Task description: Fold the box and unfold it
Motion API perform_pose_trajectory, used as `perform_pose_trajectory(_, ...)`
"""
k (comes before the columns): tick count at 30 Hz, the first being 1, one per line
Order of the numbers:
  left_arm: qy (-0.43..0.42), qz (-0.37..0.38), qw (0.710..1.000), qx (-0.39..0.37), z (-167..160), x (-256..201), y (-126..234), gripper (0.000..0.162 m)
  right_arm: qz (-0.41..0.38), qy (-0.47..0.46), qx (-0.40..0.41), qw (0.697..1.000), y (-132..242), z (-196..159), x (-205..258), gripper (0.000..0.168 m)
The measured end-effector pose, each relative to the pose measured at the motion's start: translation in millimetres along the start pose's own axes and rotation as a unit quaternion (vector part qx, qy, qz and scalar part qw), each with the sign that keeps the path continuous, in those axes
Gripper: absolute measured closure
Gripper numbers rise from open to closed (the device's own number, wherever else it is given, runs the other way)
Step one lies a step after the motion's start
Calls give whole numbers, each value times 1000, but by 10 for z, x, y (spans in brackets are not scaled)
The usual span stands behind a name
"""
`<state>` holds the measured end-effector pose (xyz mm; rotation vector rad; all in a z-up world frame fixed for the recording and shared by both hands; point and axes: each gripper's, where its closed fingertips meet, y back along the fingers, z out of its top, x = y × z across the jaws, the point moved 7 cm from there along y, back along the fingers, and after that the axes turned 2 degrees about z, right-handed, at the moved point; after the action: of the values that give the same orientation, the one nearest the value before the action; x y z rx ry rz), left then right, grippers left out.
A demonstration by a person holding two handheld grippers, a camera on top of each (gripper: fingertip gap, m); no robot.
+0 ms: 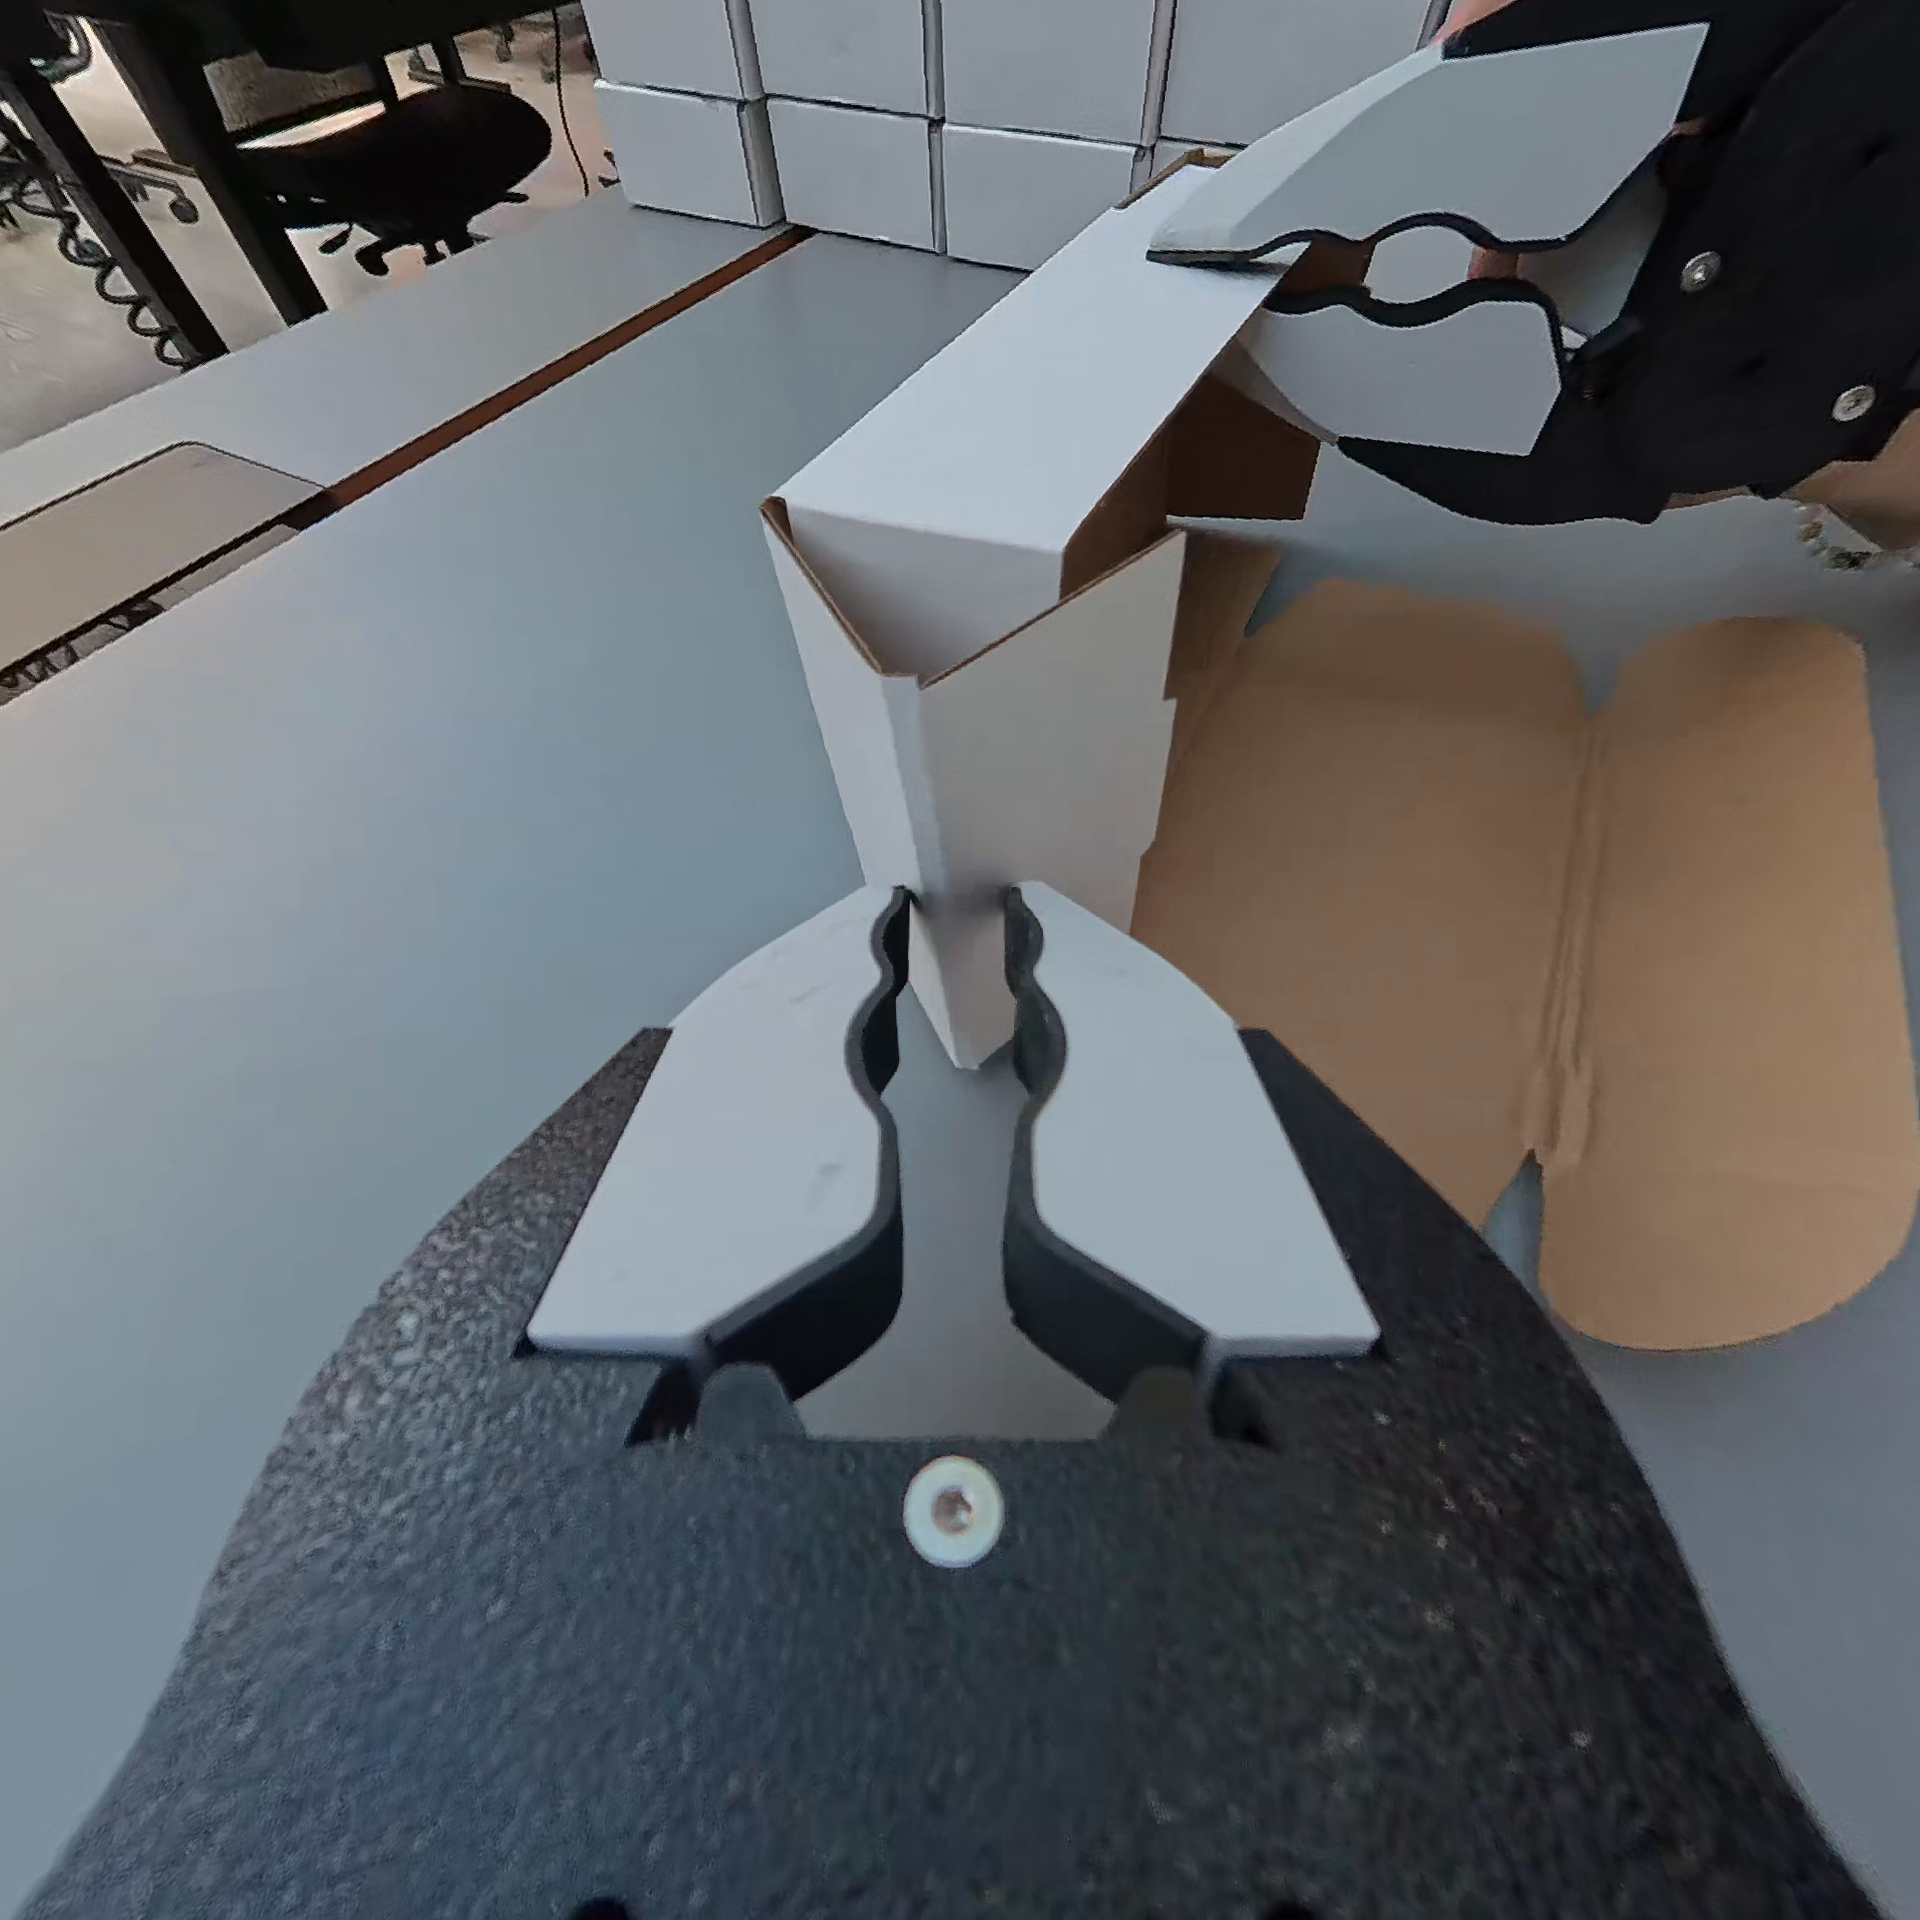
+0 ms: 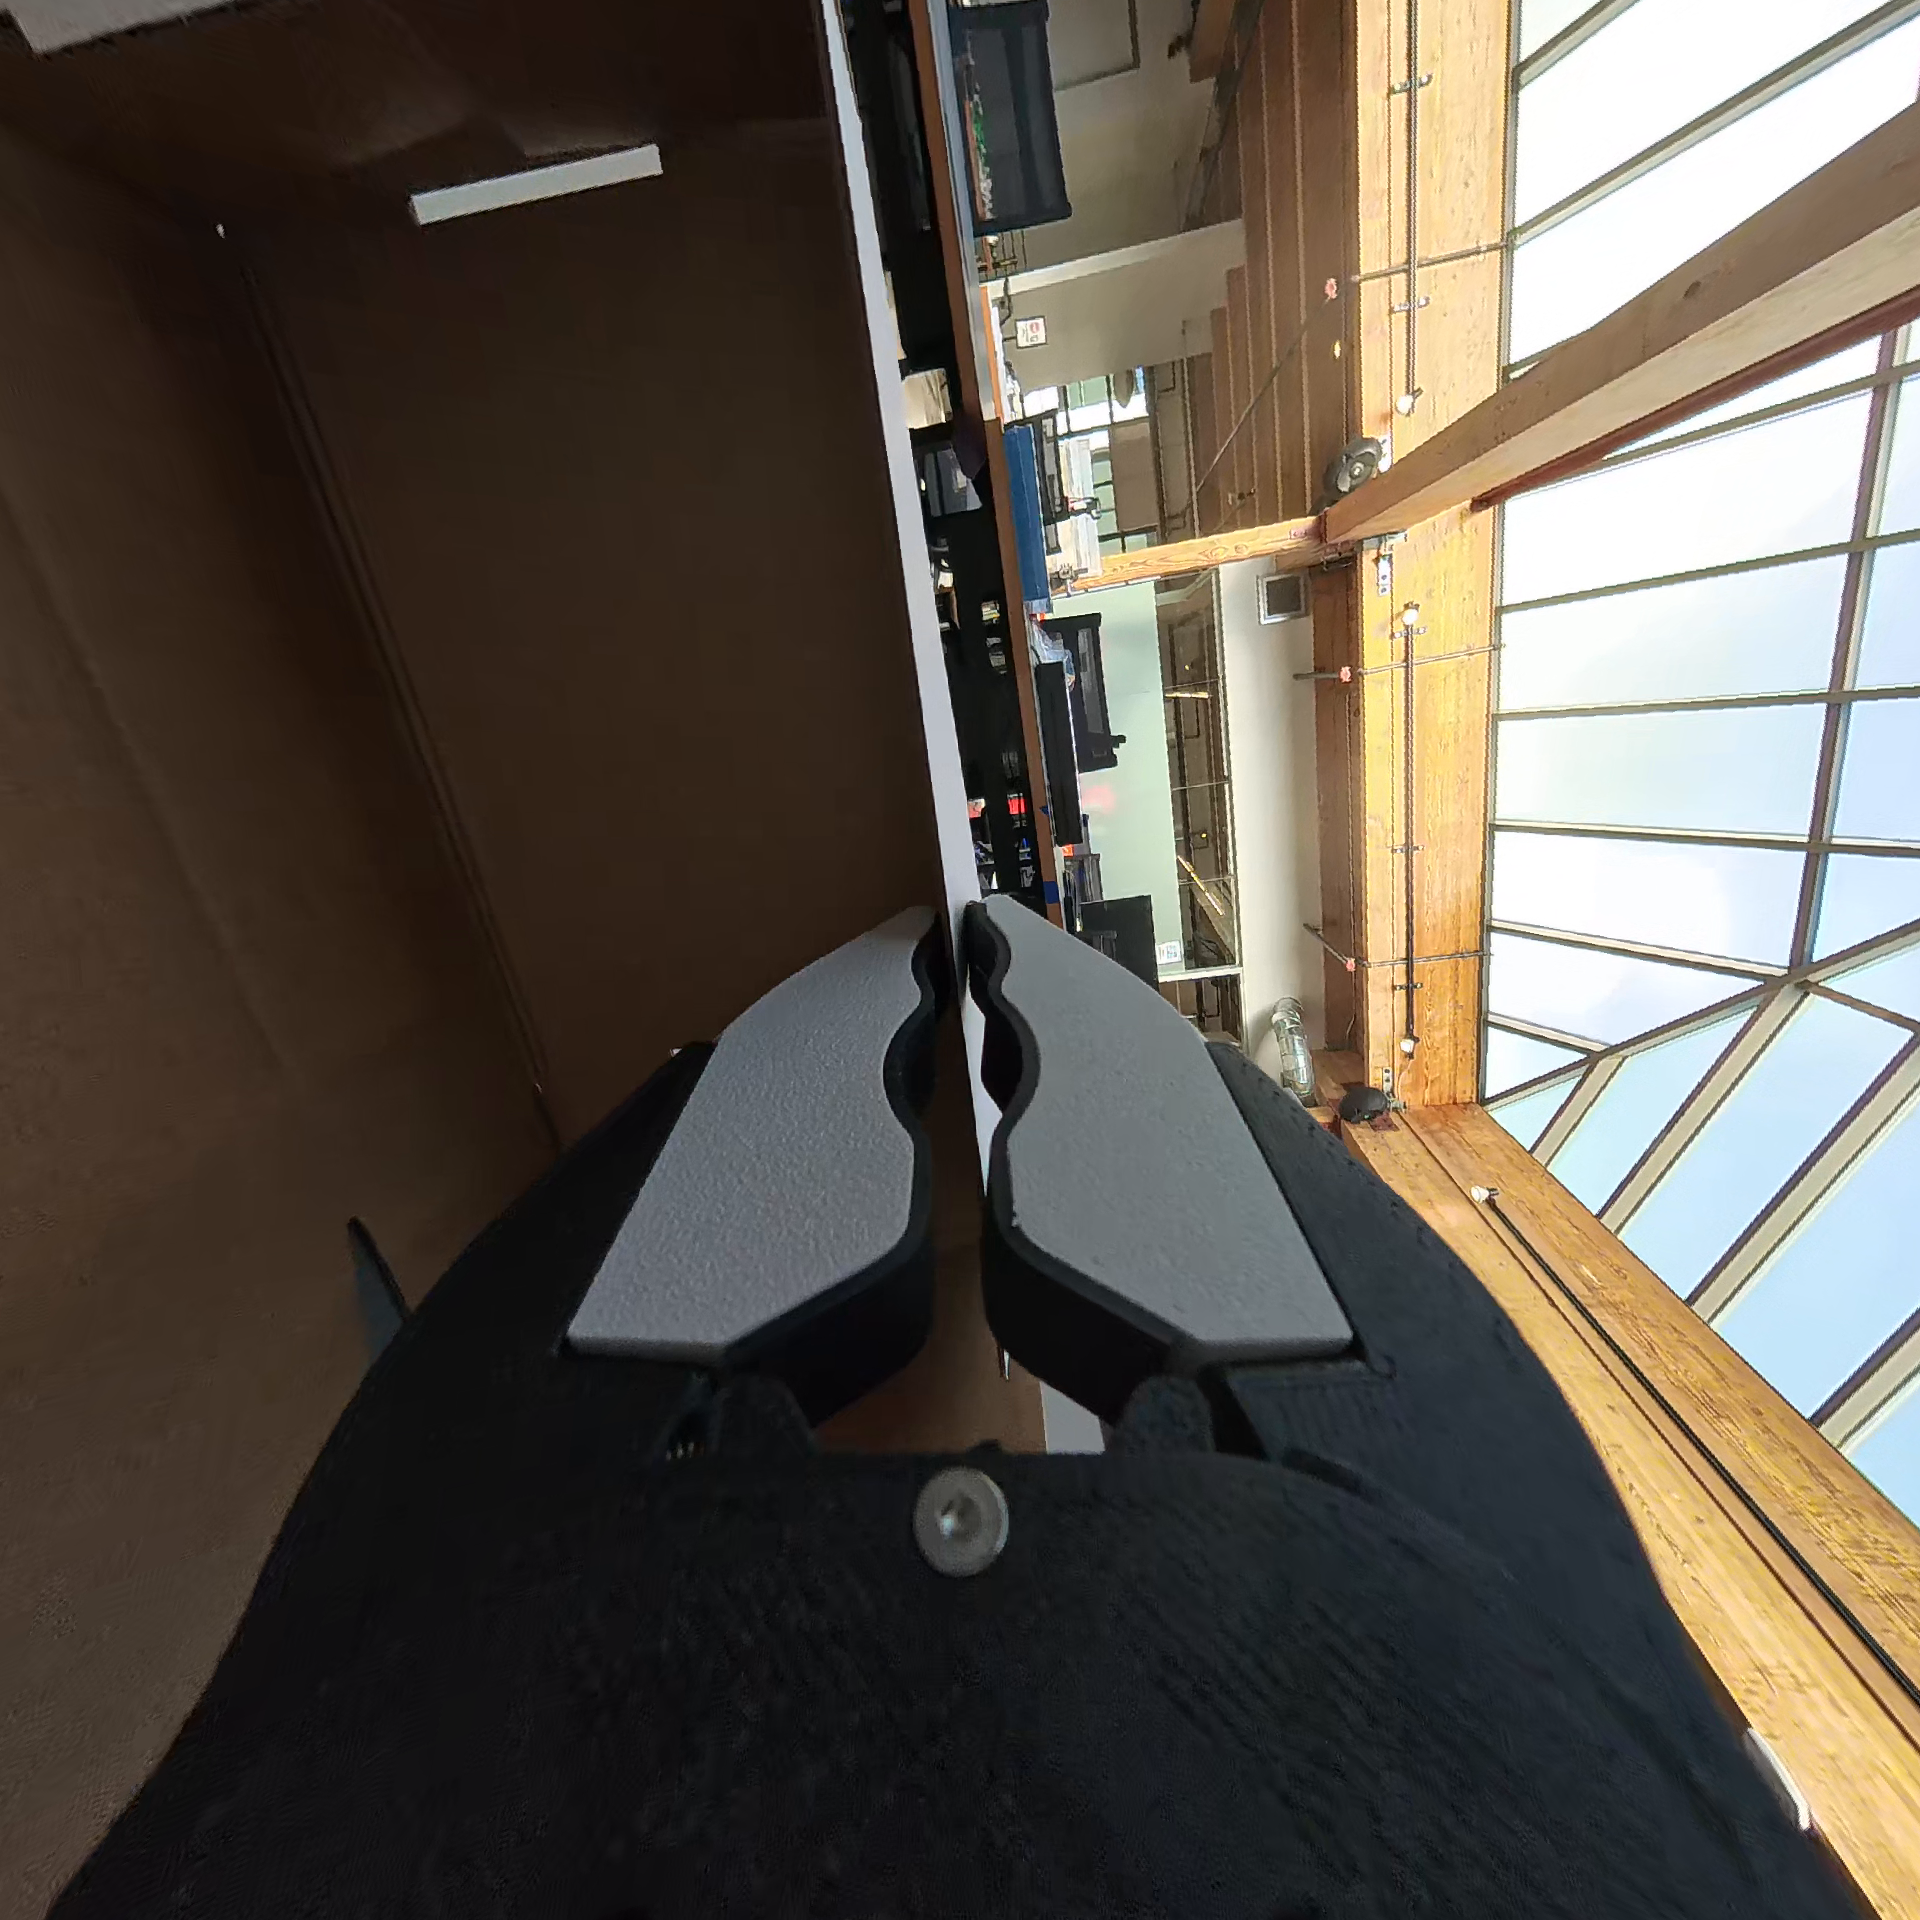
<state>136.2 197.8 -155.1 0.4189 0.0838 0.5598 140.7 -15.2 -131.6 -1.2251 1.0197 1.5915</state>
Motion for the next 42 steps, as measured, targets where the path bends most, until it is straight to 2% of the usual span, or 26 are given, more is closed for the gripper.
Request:
perform_pose_trajectory(5, -37, 11, 999, 13, 48, -110, -59, 145, 3, 2, 1, 1000, 6, 3, 1, 165)
perform_pose_trajectory(8, -59, 54, 996, 39, 104, -215, -134, 145, 4, 11, -3, 1000, 25, 8, 4, 165)
perform_pose_trajectory(11, -52, 105, 991, 62, 137, -260, -225, 136, 10, 18, -9, 1000, 24, 1, -3, 165)
perform_pose_trajectory(15, -13, 154, 984, 87, 196, -242, -320, 121, 42, 30, -23, 998, 3, -13, -57, 165)
perform_pose_trajectory(22, 50, 193, 969, 144, 300, -218, -421, 123, 121, 11, -35, 992, -39, -25, -171, 163)
perform_pose_trajectory(26, 40, 186, 968, 166, 327, -174, -444, 123, 159, 5, -42, 986, -71, -48, -218, 161)
perform_pose_trajectory(30, 135, 195, 960, 151, 357, -166, -460, 124, 128, 66, -26, 989, -38, -4, -166, 162)
perform_pose_trajectory(34, 53, 243, 957, 151, 304, -170, -519, 123, 99, 63, -35, 992, 56, 33, -98, 162)
perform_pose_trajectory(36, 42, 252, 956, 146, 302, -156, -534, 124, 94, 53, -42, 993, 62, 19, -84, 161)
perform_pose_trajectory(40, 184, 205, 954, 116, 294, -28, -585, 128, 129, 23, -51, 990, -12, -20, -155, 161)
perform_pose_trajectory(41, 207, 196, 952, 112, 299, 7, -592, 129, 144, 15, -49, 988, -43, -28, -179, 160)
perform_pose_trajectory(42, 190, 202, 954, 118, 309, 23, -606, 131, 158, 8, -48, 986, -72, -34, -203, 160)
